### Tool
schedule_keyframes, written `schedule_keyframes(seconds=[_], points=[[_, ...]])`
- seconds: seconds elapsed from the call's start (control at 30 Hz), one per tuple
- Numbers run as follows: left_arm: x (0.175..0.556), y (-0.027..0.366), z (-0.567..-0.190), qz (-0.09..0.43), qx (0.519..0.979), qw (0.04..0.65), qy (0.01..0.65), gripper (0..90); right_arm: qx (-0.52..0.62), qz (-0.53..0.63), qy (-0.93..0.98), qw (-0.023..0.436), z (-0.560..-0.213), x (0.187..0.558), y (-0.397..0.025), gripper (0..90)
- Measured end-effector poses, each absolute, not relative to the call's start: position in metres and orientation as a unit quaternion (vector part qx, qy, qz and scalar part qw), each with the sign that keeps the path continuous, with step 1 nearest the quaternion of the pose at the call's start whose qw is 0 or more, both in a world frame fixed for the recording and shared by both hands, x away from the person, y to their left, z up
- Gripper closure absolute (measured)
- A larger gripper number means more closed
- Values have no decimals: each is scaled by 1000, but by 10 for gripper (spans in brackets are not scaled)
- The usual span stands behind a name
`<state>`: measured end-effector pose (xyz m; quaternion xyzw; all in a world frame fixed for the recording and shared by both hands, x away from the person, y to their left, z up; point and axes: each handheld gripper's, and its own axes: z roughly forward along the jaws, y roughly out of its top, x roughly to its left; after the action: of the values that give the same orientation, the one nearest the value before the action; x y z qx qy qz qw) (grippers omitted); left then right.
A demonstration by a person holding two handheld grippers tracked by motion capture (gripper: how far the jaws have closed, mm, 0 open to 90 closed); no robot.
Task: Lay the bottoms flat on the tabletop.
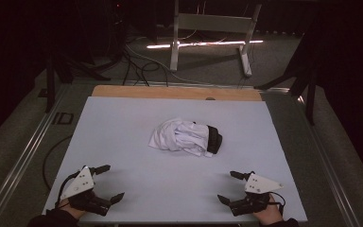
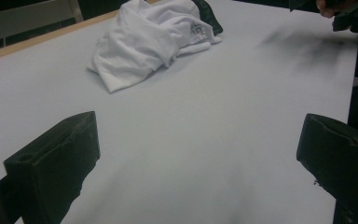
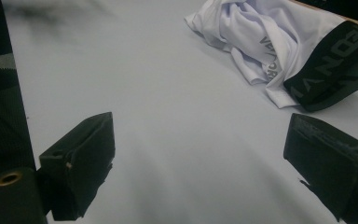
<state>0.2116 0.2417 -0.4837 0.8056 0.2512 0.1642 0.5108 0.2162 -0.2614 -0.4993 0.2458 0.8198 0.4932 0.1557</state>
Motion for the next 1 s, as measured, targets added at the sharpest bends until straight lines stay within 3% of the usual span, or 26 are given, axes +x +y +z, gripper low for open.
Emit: schedule_keyframes(seconds=[0.57, 0.93, 1.0], points=[[213, 238, -483, 143, 813, 506, 250, 4, 246, 468, 837, 139, -503, 217, -265, 93], [208, 228, -474, 142, 822, 502, 226, 5, 226, 454, 851, 136, -485, 217, -259, 94], [209, 227, -473, 137, 821, 505, 227, 5, 224, 462, 847, 137, -481, 215, -258, 126]])
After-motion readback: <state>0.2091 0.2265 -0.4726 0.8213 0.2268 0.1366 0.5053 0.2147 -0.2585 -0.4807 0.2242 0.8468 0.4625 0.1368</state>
